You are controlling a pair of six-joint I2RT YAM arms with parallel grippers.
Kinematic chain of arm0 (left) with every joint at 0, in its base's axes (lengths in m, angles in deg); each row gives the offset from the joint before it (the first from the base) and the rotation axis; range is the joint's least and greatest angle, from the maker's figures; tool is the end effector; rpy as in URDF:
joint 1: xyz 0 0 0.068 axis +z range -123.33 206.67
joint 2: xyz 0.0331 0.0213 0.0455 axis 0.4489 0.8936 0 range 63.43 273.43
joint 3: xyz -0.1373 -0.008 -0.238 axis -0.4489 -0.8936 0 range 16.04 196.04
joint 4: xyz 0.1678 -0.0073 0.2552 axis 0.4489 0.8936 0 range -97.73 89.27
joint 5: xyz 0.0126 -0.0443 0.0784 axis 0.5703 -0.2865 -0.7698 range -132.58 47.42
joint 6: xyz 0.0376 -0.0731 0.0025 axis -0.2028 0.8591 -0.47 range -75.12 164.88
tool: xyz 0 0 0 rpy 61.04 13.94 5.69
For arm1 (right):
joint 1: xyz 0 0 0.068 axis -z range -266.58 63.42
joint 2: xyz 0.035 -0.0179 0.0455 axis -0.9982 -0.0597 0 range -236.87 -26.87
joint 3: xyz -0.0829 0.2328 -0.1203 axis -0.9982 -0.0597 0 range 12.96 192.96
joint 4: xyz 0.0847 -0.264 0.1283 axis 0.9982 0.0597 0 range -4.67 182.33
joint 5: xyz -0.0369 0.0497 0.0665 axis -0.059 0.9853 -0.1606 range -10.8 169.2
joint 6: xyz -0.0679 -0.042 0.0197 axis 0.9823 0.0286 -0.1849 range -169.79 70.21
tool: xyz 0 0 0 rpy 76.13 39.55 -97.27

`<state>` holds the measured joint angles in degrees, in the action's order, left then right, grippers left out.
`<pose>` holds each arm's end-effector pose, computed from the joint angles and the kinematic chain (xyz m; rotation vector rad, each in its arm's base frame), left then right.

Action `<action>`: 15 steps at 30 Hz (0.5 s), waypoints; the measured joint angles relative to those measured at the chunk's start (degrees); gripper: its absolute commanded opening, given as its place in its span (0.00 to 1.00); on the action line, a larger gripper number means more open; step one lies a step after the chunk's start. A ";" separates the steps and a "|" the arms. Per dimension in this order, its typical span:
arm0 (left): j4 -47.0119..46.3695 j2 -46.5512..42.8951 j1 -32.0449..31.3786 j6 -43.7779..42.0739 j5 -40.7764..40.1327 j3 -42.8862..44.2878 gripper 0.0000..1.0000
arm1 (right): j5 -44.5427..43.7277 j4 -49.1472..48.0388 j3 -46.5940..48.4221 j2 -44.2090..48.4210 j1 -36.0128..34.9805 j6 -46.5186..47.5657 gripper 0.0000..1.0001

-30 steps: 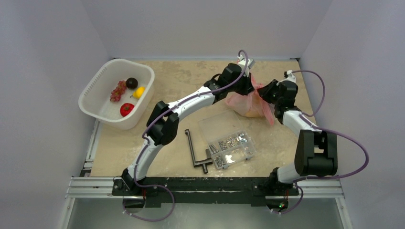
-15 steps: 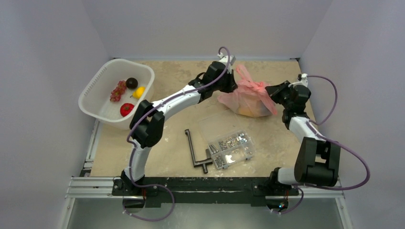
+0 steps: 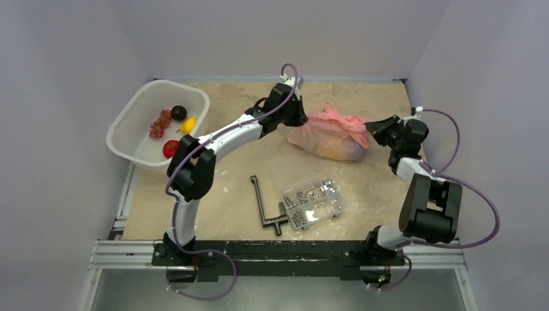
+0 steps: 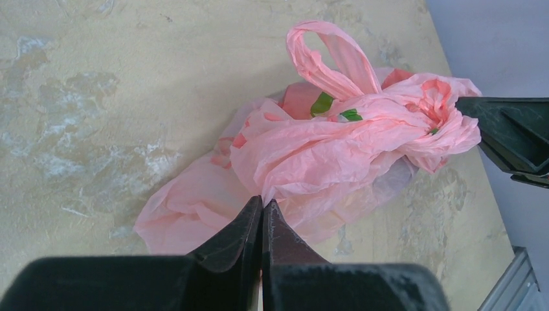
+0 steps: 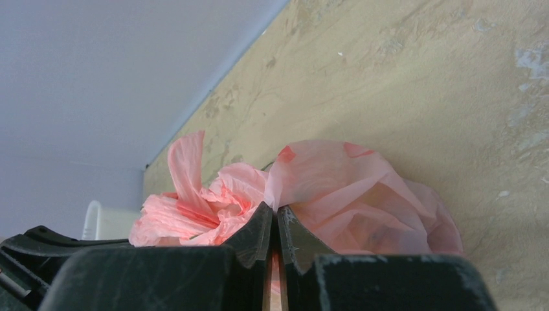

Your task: Take the fake fruits out of the plastic bag

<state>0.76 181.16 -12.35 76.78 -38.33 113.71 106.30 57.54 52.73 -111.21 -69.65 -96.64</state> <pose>0.4364 -0.3606 0.2359 0.1829 2.1687 -0.8162 0.3684 -0.0782 0.1766 0.7066 1.7719 0.7973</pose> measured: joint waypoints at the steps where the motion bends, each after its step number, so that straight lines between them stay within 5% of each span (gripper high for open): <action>1: 0.96 0.00 -0.02 0.00 0.04 0.22 0.09 | -0.52 1.33 0.42 0.31 -0.31 0.83 0.10; 4: 4.55 0.00 -0.37 -0.39 -0.02 1.66 0.34 | -2.10 4.63 1.99 0.66 -1.57 3.28 0.25; 7: 7.45 0.00 -0.87 -1.68 -0.63 3.85 0.82 | -4.33 8.20 3.78 1.49 -3.21 5.88 0.35; 9: 11.85 0.00 -2.51 -4.20 -2.29 7.74 1.00 | -7.54 11.98 5.57 3.23 -5.18 8.87 0.53; 15: 17.27 1.25 -5.66 -11.80 -5.95 15.15 1.00 | -14.21 20.33 7.72 7.32 -8.17 13.66 0.71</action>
<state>18.03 182.40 -18.01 64.97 -44.27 128.85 92.09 77.86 60.44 -103.88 -77.82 -82.98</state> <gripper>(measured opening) 0.998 0.628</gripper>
